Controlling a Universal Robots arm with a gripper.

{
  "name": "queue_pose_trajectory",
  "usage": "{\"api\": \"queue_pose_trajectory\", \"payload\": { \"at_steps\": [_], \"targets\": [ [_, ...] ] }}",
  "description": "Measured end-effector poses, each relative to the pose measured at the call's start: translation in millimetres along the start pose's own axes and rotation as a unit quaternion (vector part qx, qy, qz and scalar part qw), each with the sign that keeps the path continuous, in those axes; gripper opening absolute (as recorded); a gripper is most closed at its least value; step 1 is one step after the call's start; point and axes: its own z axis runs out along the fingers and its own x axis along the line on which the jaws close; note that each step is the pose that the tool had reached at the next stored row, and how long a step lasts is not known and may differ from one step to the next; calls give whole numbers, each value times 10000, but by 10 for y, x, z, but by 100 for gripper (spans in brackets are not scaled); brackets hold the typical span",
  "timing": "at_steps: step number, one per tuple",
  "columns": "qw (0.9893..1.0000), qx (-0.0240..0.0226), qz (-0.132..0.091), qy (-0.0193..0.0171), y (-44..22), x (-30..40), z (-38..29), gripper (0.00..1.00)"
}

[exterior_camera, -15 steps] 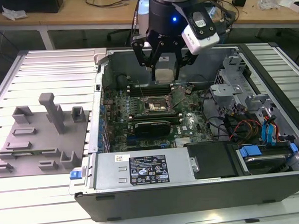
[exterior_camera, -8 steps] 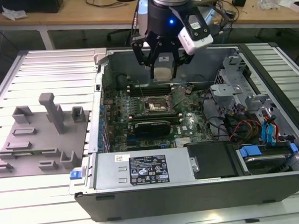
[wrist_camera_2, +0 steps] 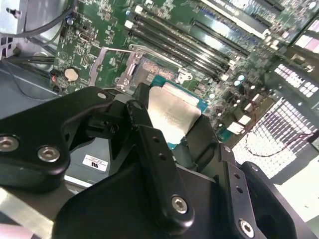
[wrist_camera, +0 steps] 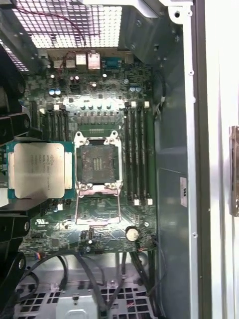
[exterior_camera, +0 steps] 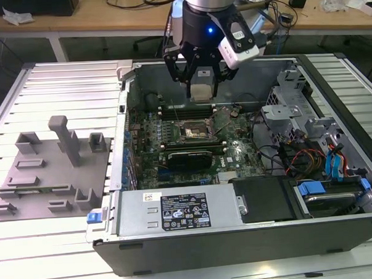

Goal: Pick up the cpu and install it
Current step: 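Pick up the cpu and move it towards the insertion slot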

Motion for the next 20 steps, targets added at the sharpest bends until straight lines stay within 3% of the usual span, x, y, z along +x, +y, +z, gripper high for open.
{"api": "queue_pose_trajectory", "payload": {
  "at_steps": [5,8,20],
  "targets": [
    [9999,2,-100,-50,110,7,70,54],
    [9999,1,-142,-65,141,19,124,54],
    [9997,9,-224,-90,137,59,344,54]
  ]
}}
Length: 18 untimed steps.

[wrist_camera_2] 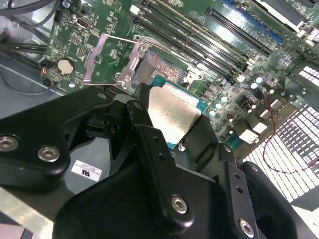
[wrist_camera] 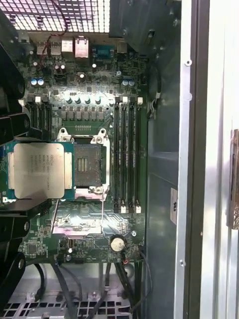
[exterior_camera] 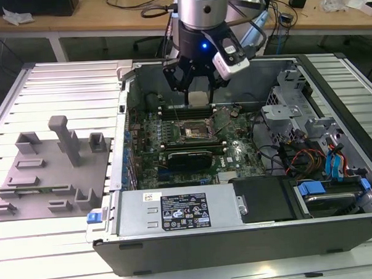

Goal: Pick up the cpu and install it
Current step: 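Pick up the cpu and move it towards the insertion slot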

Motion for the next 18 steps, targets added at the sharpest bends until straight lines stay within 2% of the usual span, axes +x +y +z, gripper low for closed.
{"api": "queue_pose_trajectory", "payload": {
  "at_steps": [2,4,7,12,18],
  "targets": [
    [10000,27,0,0,-1,4,65,54],
    [10000,99,-4,1,14,6,127,54],
    [9999,145,-5,1,39,9,190,54],
    [9999,167,-6,2,82,12,270,54],
    [9998,194,-7,1,179,17,329,54]
  ]
}}
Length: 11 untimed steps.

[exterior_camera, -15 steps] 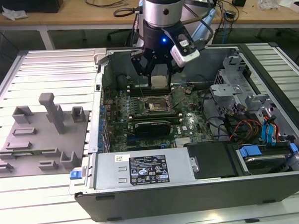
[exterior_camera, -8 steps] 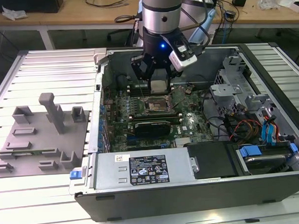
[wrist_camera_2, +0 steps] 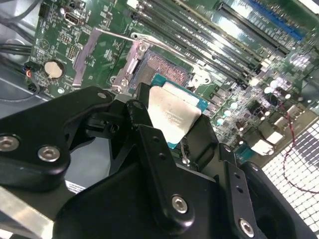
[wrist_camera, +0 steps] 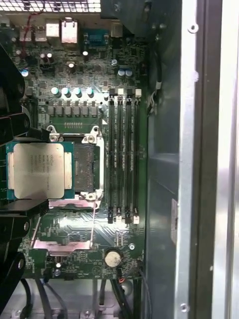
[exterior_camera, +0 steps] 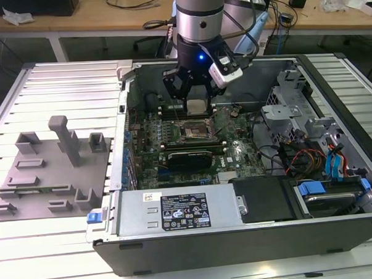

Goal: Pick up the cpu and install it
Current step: 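Pick up the cpu and move it towards the insertion slot, then place the cpu into insertion slot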

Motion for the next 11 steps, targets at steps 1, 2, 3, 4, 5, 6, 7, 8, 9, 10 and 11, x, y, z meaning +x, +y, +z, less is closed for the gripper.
{"api": "queue_pose_trajectory", "payload": {
  "at_steps": [1,2,3,4,5,6,7,8,9,10,11],
  "targets": [
    [10000,2,0,0,9,1,23,54],
    [10000,6,0,-1,19,2,55,54],
    [10000,7,0,0,24,2,73,54],
    [10000,8,-1,0,28,3,91,54],
    [10000,9,-1,0,33,3,104,54],
    [10000,9,-1,0,33,3,105,54],
    [10000,9,-1,1,33,3,105,54],
    [10000,9,-1,0,33,4,105,54],
    [10000,8,-1,0,33,4,107,54],
    [10000,8,-1,0,33,4,109,54],
    [10000,8,-1,0,33,4,109,54]
  ]
}}
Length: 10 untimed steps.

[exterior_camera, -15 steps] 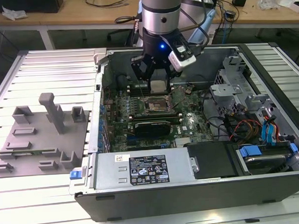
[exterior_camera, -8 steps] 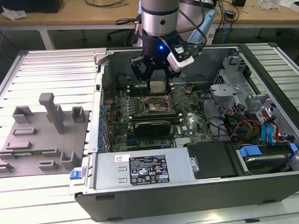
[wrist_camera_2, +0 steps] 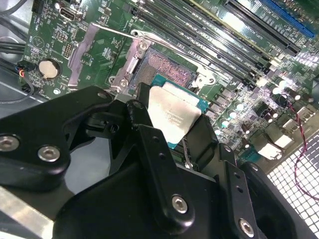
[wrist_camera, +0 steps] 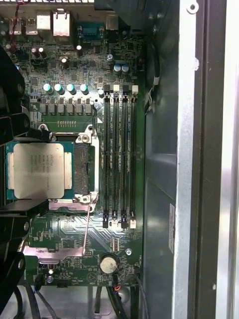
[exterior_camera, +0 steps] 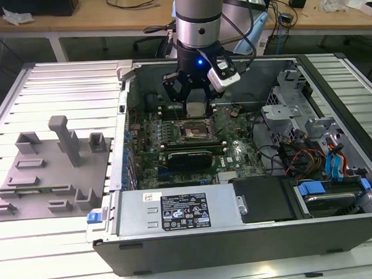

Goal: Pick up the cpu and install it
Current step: 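Place the cpu into insertion slot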

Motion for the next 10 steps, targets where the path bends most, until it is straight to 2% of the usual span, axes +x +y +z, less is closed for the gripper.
{"api": "queue_pose_trajectory", "payload": {
  "at_steps": [10],
  "targets": [
    [10000,4,3,-1,1,7,2,54]
  ]
}}
